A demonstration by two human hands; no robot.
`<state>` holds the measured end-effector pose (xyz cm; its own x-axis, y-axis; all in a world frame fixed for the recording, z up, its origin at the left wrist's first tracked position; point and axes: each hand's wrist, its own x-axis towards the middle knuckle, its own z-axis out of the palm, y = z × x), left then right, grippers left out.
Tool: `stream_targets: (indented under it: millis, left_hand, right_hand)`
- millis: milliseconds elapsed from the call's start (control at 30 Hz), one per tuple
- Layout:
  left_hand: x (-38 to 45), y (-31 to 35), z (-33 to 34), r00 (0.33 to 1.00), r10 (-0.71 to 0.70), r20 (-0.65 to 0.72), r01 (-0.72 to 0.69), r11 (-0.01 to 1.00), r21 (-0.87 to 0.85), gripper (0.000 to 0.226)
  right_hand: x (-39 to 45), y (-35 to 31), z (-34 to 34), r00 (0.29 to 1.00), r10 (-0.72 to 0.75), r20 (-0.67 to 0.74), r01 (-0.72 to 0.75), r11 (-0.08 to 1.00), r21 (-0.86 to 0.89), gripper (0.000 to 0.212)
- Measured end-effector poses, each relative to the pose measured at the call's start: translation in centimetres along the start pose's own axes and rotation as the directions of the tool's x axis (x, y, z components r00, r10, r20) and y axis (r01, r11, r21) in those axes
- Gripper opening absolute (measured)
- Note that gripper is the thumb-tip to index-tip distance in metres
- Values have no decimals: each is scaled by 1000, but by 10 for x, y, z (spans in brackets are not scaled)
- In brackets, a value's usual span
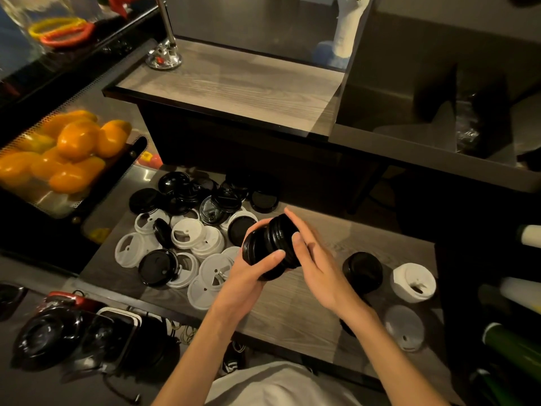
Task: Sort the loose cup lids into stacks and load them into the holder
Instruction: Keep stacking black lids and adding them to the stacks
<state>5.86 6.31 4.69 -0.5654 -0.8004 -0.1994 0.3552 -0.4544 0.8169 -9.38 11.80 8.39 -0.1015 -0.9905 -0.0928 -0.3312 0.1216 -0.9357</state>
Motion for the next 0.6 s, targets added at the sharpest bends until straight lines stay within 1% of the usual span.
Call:
stream_targets:
  millis: [100, 200, 300, 467, 600]
  left_hand:
    - [0, 8, 6, 995, 94, -27, -87, 978, 188, 71]
    - [0, 16, 11, 986, 168, -22, -153, 939, 307, 71]
    - [-1, 20, 14, 974, 228, -4, -208, 895, 394, 72]
    - [-3, 25, 17, 960, 280, 0, -247, 845, 475, 70]
    - [-5, 30, 17, 954, 298, 36, -267, 789, 554, 70]
  right_hand:
    - [-2, 0, 5, 998, 53, -12, -51, 988, 148, 52]
    - [-5, 0, 4, 996, 86, 18, -87, 954, 287, 51]
    - [-4, 1, 1, 993, 115, 32, -120, 942, 313, 51]
    - [-3, 2, -2, 991, 128, 29, -130, 935, 329, 50]
    - [1, 1, -20, 984, 154, 87, -175, 920, 350, 52]
